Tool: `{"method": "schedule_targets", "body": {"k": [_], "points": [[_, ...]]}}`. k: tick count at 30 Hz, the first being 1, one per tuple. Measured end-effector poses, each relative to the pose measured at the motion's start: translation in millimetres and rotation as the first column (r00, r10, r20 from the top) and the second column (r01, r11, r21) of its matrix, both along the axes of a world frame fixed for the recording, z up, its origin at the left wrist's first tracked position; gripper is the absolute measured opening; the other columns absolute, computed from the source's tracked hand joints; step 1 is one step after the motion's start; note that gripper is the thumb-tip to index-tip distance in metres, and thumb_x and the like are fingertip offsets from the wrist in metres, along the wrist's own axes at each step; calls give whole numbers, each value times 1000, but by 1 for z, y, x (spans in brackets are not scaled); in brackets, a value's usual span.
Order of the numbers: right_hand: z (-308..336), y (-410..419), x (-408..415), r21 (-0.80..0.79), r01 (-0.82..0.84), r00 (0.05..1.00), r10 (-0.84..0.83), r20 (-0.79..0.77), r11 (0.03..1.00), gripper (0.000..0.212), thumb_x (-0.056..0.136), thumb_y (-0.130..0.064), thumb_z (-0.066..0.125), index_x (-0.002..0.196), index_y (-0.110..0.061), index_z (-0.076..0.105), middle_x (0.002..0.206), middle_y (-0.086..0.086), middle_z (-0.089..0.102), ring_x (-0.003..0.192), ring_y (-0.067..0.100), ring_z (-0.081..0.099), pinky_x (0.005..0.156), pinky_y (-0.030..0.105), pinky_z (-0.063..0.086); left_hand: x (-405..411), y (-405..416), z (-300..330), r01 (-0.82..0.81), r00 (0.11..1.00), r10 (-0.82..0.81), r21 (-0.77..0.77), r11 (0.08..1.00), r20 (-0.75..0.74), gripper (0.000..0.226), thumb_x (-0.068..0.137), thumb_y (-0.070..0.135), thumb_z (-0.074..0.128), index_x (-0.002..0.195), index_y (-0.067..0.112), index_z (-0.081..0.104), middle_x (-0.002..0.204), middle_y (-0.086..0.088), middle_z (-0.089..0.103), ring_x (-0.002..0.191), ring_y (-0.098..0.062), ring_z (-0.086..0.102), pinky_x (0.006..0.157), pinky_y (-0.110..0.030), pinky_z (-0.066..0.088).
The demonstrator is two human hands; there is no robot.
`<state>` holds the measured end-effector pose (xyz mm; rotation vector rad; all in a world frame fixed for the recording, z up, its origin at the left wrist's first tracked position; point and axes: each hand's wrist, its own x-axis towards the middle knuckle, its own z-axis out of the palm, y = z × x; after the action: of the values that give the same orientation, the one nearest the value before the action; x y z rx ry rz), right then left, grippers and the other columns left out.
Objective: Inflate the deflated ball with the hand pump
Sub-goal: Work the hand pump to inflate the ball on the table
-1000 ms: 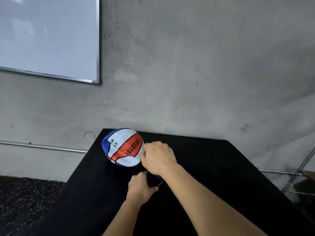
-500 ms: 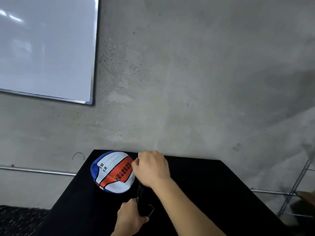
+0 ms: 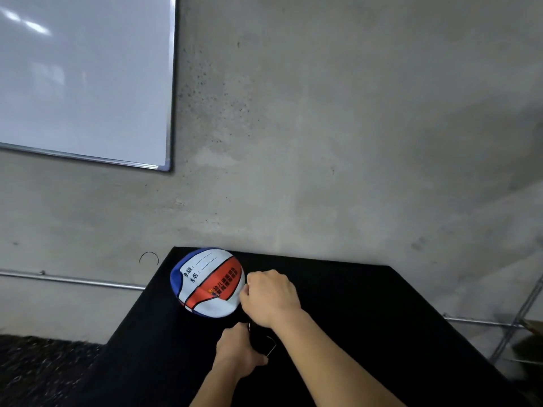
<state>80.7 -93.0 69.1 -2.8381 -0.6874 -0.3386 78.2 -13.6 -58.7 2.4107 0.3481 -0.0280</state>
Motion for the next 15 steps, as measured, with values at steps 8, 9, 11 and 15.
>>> {"method": "schedule_targets", "body": {"k": [8,9,11,15], "points": [[53,-8,1,-63,-1,1000,3,31,998,30,93,-34,51,101,-11,69,110,18,67,101,38,64,81,35,50,0,0,36,126,977,-110,-77,989,181,79,50,62,79,115,19,64,109,4,71,102,-17,67,87,-30,53],[67,-9,1,-64,2,999,1,53,998,31,91,-35,53,102,-12,69,111,19,67,101,37,64,82,34,50,1,-1,44,134,969,-110,-98,986,221,76,54,62,79,115,19,65,107,5,70,100,-16,66,86,-30,53],[100,-11,0,-86,11,997,-5,76,996,29,89,-36,54,96,-12,69,107,19,67,98,37,64,77,32,49,-1,-1,62,144,959,-114,-99,985,260,63,64,56,82,111,18,66,101,6,68,97,-14,63,81,-27,49],[177,-19,-15,-32,30,987,-25,156,999,29,88,-31,51,65,-13,49,71,7,56,68,29,55,57,28,35,-10,5,83,137,966,-124,-40,990,227,67,74,51,81,128,18,58,123,-1,65,116,-22,60,97,-31,50]]}}
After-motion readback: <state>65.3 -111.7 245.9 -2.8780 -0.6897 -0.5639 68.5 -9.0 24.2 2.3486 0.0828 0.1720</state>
